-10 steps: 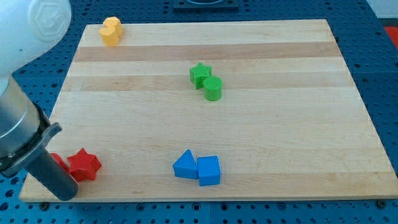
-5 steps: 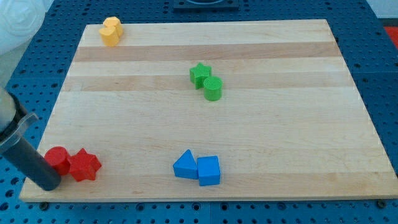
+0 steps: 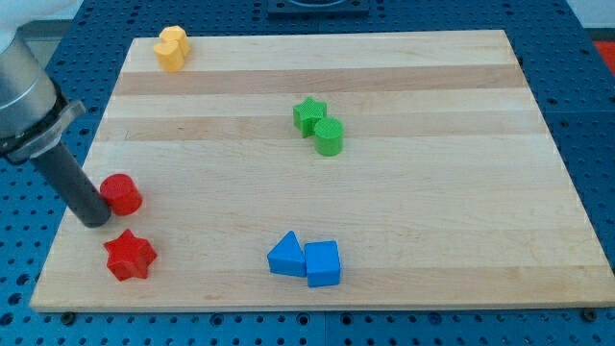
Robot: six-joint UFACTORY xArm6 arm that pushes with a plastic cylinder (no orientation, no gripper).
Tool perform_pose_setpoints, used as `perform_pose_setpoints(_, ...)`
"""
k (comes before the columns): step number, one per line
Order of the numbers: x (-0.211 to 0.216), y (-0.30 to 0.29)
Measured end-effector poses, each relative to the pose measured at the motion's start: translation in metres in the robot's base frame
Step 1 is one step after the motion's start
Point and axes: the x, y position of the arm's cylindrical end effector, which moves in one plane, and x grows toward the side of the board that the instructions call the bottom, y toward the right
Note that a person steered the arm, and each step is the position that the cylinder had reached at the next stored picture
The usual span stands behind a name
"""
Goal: Place red circle above the red star
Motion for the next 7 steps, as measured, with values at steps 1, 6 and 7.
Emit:
perform_pose_setpoints(1,-0.021,0.0)
perform_pose_setpoints(6,-0.045,0.0)
perform_pose_setpoints(7,-0.045,0.012)
